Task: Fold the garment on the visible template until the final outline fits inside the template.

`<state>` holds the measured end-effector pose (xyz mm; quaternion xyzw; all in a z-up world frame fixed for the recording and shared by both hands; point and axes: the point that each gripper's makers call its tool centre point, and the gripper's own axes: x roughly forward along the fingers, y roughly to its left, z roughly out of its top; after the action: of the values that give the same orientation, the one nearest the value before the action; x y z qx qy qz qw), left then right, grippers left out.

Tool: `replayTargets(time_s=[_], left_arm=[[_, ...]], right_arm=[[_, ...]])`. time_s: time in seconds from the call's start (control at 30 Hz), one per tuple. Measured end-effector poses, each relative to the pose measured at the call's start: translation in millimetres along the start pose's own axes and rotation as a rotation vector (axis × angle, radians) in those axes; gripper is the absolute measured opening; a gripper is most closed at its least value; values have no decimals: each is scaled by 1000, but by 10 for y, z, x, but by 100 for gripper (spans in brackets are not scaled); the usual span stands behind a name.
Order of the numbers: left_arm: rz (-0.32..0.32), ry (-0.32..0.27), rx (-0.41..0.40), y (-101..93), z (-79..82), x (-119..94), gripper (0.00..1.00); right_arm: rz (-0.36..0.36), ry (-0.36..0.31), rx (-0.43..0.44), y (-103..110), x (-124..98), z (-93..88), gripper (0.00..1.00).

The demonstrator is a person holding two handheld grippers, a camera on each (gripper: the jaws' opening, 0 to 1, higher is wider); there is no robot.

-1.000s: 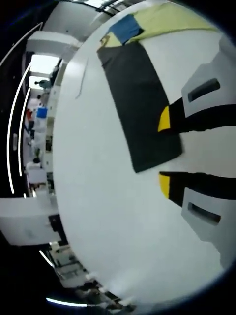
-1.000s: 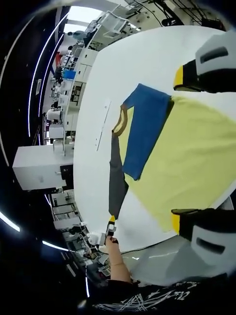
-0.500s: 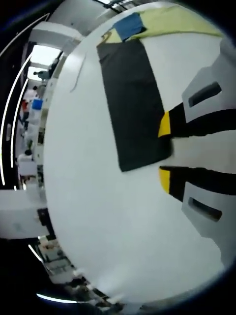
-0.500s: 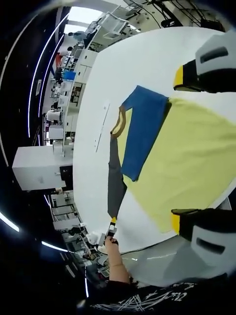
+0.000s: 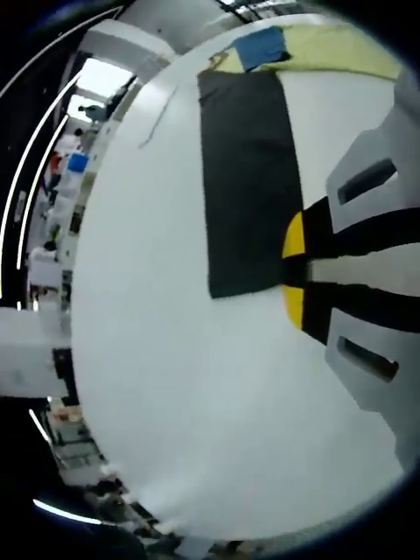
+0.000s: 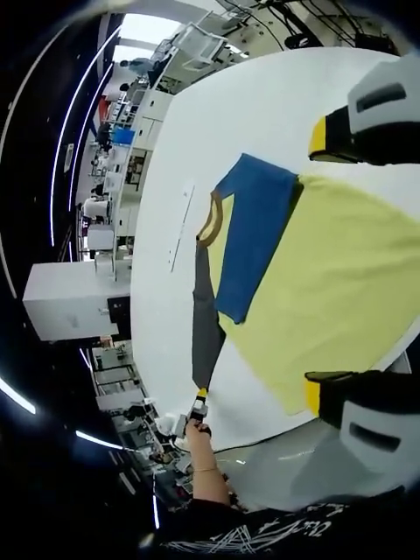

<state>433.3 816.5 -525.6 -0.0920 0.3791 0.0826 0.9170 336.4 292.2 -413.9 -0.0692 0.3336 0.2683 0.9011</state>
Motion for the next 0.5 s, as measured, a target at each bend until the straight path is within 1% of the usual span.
replayTargets(time_s=[0.1,0.23,0.3,0.5], left_arm=[[7,-8,13,7,19,0,1],[9,-15,30,-1,42,-9,0],[0,-32,42,-29,88,-33,0],[-18,-57,84,-127,208,-107,0]], right_arm=[[-1,-8,8,-3,1,5,99],[3,-8,8,9,3,0,99],[3,-7,9,9,2,-7,99],[-2,-13,14,-4,-10,-8,99]])
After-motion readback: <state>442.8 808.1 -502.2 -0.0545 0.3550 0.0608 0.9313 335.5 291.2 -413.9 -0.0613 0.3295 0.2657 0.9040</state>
